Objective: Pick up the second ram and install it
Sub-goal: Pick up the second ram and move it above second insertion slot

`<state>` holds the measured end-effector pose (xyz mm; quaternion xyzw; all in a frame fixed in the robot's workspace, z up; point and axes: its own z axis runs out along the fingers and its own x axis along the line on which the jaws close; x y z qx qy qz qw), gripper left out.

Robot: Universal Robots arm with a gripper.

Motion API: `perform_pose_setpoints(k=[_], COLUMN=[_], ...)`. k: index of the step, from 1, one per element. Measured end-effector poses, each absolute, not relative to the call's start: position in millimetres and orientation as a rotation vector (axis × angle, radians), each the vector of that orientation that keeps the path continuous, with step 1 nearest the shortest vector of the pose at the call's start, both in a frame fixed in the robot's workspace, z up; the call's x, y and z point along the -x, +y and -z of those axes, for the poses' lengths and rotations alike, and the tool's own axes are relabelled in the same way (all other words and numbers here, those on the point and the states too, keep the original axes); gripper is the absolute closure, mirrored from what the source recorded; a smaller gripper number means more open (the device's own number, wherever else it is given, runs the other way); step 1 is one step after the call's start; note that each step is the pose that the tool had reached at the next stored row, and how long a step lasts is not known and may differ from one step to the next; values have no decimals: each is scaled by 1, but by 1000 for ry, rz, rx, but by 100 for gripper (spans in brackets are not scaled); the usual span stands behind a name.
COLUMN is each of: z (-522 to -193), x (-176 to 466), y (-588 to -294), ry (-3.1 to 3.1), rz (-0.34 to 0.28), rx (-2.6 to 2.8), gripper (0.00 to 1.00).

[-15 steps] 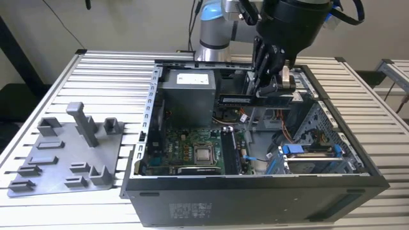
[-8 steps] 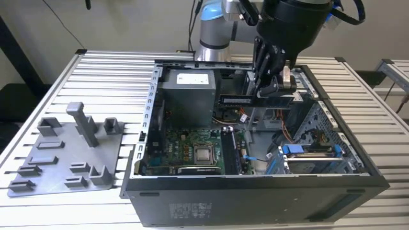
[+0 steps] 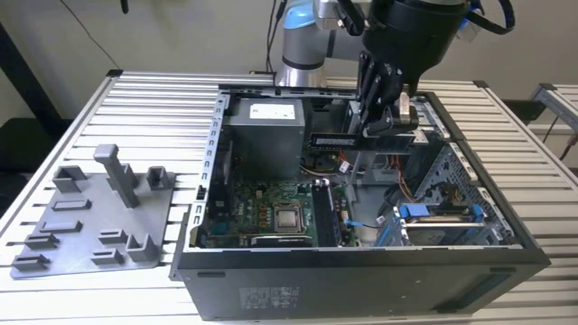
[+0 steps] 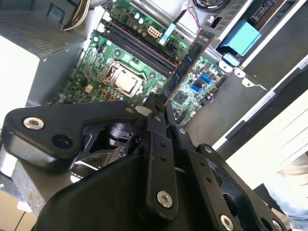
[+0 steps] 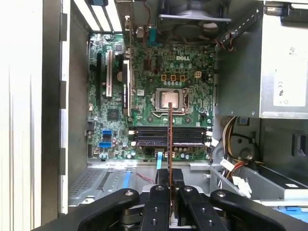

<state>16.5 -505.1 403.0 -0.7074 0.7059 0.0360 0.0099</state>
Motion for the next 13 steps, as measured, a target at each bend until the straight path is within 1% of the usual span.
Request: perform_pose_setpoints(k=[13], z=[-402], x=[-16], y=[-479], ry=[2203], rz=[-110], rx=[2208], gripper=[86])
